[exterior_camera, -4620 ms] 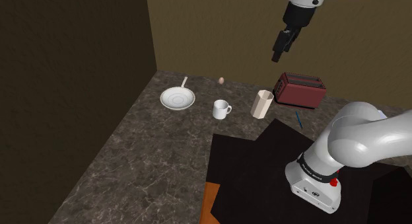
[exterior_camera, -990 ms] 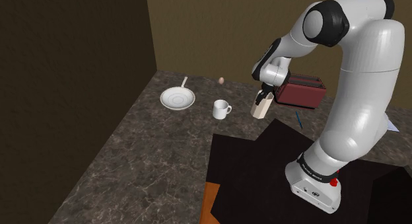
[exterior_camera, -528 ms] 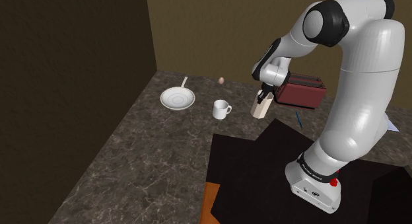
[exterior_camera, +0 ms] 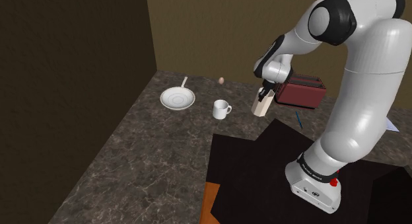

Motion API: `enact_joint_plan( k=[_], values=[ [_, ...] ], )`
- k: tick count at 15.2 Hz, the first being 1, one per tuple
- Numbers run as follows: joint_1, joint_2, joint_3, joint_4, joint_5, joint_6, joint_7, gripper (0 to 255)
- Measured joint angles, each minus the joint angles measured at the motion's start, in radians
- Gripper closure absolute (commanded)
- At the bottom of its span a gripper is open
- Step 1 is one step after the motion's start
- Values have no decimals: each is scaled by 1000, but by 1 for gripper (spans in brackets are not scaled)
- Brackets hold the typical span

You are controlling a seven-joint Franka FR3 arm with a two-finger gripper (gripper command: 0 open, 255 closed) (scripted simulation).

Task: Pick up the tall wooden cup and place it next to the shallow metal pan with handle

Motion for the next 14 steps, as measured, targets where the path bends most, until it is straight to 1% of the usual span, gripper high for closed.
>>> enact_joint_plan(
  k=[5,9,14],
  values=[
    [56,-76,-69,-24,-87,-46,68,255],
    [88,-127,-114,-29,-153,-83,117,255],
    [130,-205,-171,-37,-255,-137,193,255]
  ],
)
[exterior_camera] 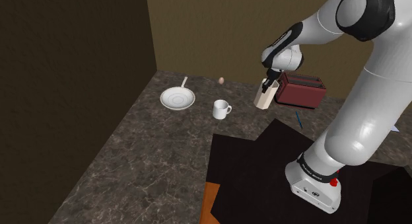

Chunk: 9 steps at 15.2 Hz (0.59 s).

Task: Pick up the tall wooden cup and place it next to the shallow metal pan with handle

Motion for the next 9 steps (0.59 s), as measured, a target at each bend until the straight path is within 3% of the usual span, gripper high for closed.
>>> enact_joint_plan(
  k=[9],
  values=[
    [33,-122,-53,13,-158,-104,114,255]
  ],
)
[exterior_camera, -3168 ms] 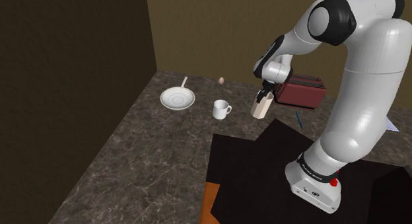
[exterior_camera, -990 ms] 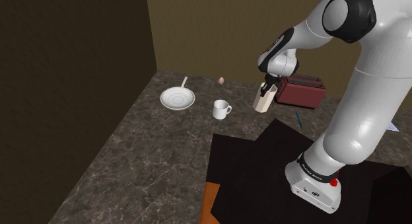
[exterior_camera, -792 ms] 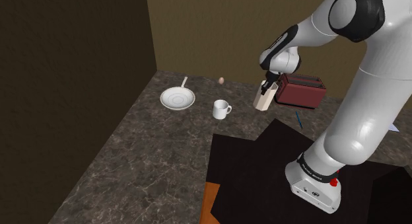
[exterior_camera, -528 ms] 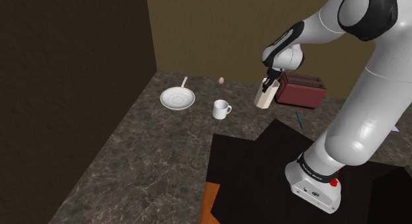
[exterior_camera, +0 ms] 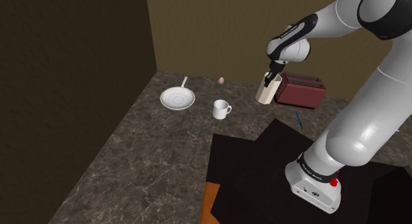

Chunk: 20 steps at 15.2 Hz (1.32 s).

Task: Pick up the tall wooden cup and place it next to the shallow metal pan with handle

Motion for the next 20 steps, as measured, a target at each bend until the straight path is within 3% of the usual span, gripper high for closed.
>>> enact_joint_plan(
  k=[9,20],
  values=[
    [4,-122,-6,30,-131,-122,100,255],
    [-7,-226,14,97,-213,-274,163,255]
  ],
)
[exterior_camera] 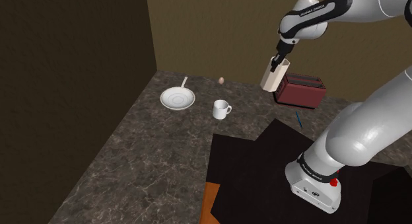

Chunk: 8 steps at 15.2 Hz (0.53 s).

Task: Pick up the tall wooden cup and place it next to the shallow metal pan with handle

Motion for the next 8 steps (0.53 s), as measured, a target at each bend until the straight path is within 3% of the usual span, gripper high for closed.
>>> enact_joint_plan(
  k=[2,8],
  values=[
    [5,3,5,16,3,-13,7,255],
    [62,160,41,168,111,-36,34,255]
  ],
)
